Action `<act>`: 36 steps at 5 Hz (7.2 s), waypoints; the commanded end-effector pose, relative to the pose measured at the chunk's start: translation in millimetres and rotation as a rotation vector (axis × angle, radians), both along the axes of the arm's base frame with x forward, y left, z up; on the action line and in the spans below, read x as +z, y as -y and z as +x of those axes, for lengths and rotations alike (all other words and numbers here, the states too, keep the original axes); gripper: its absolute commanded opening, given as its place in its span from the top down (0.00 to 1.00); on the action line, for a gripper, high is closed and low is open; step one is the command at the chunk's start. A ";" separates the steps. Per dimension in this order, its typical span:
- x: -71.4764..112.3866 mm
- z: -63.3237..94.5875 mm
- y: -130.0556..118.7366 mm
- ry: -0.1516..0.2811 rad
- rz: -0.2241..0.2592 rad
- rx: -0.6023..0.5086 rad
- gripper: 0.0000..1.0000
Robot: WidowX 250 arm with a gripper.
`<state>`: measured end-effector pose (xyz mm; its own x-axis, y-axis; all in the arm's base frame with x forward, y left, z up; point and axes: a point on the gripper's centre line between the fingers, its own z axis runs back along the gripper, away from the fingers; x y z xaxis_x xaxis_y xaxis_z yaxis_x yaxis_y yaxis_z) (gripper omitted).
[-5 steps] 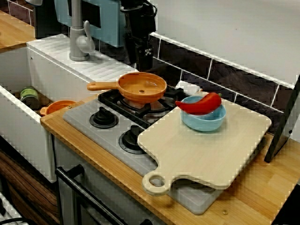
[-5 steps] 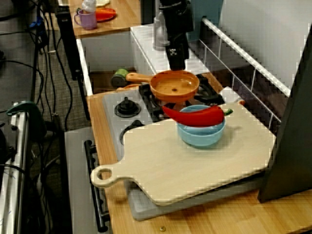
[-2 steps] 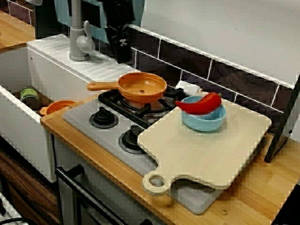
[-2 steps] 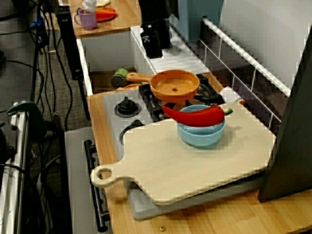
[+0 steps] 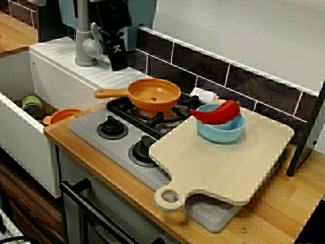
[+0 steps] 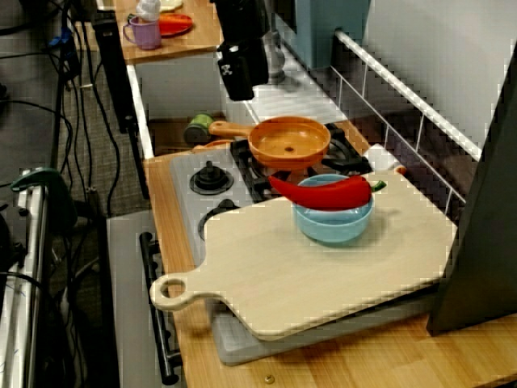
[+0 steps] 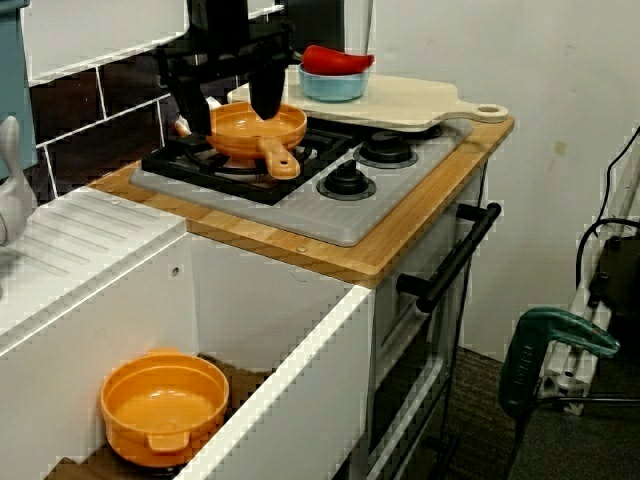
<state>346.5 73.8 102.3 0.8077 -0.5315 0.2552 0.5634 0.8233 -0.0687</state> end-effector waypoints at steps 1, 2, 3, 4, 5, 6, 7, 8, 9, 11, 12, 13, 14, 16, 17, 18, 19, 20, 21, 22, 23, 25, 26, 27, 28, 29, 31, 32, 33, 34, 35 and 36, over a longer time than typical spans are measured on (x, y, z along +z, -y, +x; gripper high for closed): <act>33.6 -16.9 -2.4 0.090 0.020 -0.103 0.00; 39.2 -30.2 -1.7 0.092 0.009 -0.119 0.00; 32.4 -41.4 0.7 0.117 0.021 -0.101 0.00; 21.8 -44.5 3.7 0.120 0.029 -0.090 0.00; 10.2 -39.2 8.3 0.134 0.040 -0.071 0.00; -3.7 -24.1 15.3 0.135 0.061 -0.038 0.00; -13.7 -17.0 23.8 0.129 0.061 -0.013 0.00; -22.6 -11.7 31.1 0.136 0.078 -0.008 0.00; -22.9 -8.8 32.5 0.130 0.081 -0.012 0.00; -18.4 -12.8 28.5 0.128 0.085 -0.017 0.00; -19.7 -13.4 26.7 0.125 0.088 -0.003 1.00; -21.3 -15.1 25.4 0.132 0.088 0.004 1.00; -19.5 -11.6 23.2 0.123 0.085 0.017 1.00; 8.5 -2.6 16.4 0.112 0.043 0.038 1.00; 20.6 2.1 14.4 0.113 0.019 0.044 1.00; 27.9 6.4 15.6 0.115 0.010 0.048 1.00; 37.2 10.3 18.3 0.121 0.001 0.050 1.00; 49.7 12.6 20.3 0.133 -0.011 0.047 1.00; 64.0 16.4 18.9 0.139 -0.027 0.048 1.00; 75.4 15.3 21.2 0.145 -0.039 0.045 1.00; 83.0 16.9 20.7 0.146 -0.052 0.046 1.00; 95.6 21.5 17.0 0.140 -0.069 0.039 1.00; 81.2 21.9 18.0 0.124 -0.044 0.039 1.00; 45.2 16.2 23.3 0.115 0.002 0.041 1.00; 29.3 12.8 25.9 0.122 0.018 0.034 1.00; 9.3 13.8 30.1 0.121 0.045 0.035 1.00; -2.3 17.8 31.1 0.119 0.055 0.041 1.00; -7.1 16.8 30.3 0.119 0.064 0.038 1.00; -11.5 16.2 30.7 0.113 0.076 0.036 1.00; -13.7 17.5 32.3 0.111 0.088 0.036 1.00; -13.4 18.8 31.9 0.111 0.090 0.038 1.00; -14.0 17.9 31.3 0.107 0.095 0.037 1.00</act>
<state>361.4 41.1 74.1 0.8113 -0.5219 0.2634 0.5312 0.8463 0.0406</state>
